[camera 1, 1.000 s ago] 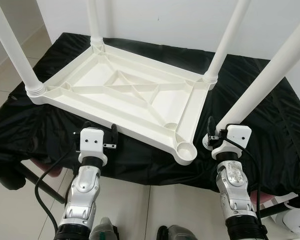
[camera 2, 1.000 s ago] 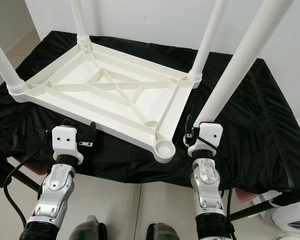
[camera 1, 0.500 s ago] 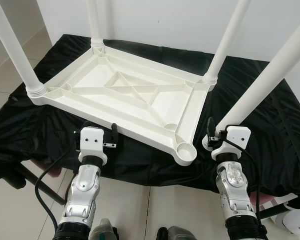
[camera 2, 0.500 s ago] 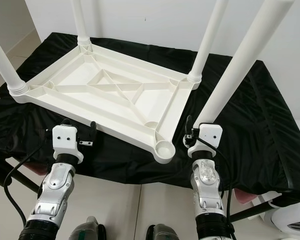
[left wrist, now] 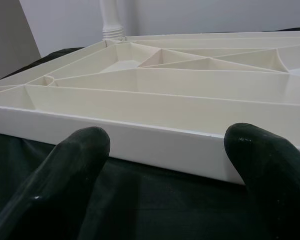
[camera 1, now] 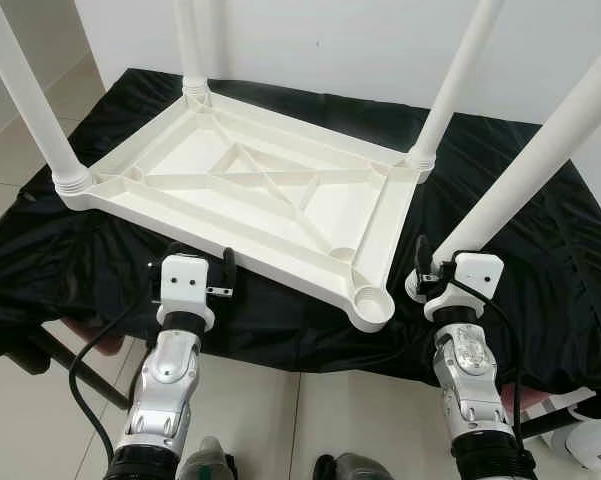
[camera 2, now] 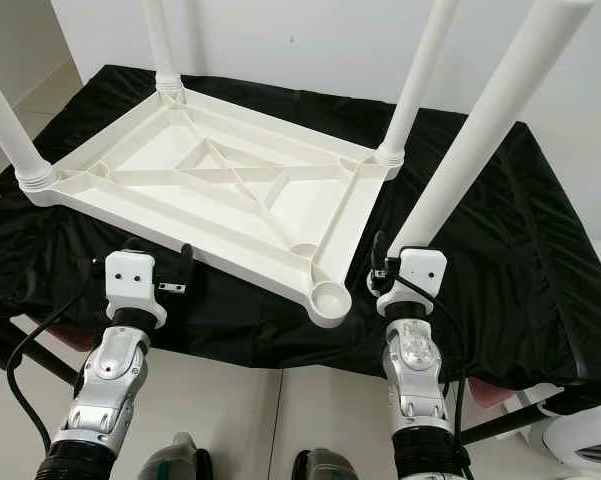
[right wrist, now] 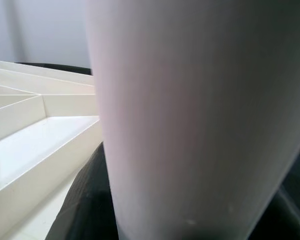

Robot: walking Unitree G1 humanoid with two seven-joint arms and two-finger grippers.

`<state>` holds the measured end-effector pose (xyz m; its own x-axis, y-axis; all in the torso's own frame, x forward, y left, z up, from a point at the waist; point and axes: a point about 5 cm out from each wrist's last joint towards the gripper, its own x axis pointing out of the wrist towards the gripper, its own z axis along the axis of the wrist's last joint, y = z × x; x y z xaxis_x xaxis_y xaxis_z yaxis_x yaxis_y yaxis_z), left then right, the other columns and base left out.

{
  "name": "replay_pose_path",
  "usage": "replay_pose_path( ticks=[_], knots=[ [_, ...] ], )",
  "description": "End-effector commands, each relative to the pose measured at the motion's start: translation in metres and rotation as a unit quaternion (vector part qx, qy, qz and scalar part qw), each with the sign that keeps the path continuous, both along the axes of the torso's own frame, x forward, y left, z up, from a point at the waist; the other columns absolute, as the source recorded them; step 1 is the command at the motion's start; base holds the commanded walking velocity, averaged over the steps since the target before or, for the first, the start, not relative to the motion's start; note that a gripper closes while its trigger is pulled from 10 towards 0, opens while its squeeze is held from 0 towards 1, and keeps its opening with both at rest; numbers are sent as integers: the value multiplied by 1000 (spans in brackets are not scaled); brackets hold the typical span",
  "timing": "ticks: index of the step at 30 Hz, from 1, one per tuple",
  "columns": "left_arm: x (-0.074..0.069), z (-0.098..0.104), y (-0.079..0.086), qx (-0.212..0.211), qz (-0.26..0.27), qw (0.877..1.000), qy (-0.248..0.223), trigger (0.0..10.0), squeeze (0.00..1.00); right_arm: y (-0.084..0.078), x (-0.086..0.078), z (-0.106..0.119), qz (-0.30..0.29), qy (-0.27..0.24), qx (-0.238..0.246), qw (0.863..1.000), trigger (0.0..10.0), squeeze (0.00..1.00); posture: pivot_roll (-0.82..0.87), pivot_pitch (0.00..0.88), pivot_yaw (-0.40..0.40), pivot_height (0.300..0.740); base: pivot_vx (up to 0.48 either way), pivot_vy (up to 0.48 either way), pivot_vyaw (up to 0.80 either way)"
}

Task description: Building children table

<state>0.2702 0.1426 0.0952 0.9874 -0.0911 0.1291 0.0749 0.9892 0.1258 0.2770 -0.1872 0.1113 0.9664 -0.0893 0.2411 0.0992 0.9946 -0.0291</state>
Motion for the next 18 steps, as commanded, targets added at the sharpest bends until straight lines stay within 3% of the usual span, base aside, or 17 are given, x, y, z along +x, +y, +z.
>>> replay_pose_path(
  ticks=[1,18],
  knots=[
    [-2,0,-1,5,-11,1000,0,10000,0,-7,-2,-7,-9,16,-1,1000,10000,0,51,24,-35,740,0,0,0],
    [-10,0,-7,26,-60,998,-3,10000,0,-13,0,-5,-11,20,-9,1000,10000,0,48,41,-54,740,0,0,0]
  ],
)
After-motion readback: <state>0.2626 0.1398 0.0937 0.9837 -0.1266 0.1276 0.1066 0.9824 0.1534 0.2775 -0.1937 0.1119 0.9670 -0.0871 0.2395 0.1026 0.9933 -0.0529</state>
